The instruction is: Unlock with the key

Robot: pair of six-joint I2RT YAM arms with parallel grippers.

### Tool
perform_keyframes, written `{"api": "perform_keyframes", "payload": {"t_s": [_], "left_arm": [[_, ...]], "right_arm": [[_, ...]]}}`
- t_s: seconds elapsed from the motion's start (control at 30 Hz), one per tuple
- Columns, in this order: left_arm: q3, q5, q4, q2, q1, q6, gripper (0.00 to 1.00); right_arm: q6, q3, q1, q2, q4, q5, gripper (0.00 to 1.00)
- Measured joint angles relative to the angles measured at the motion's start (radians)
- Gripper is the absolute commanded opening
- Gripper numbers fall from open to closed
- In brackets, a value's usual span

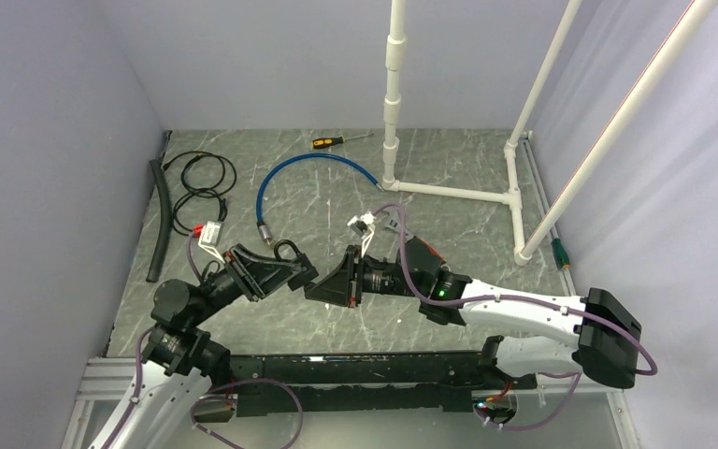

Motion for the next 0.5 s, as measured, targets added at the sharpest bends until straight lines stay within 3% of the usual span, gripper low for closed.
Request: {"api": "perform_keyframes", "payload": {"t_s": [0.5], "left_arm": [[0.068, 0.130, 0.235, 0.002, -0.005, 0.001, 0.00]], "right_arm": [[0.125, 0.000, 0.003, 0.029, 0.342, -0.209, 0.00]]}}
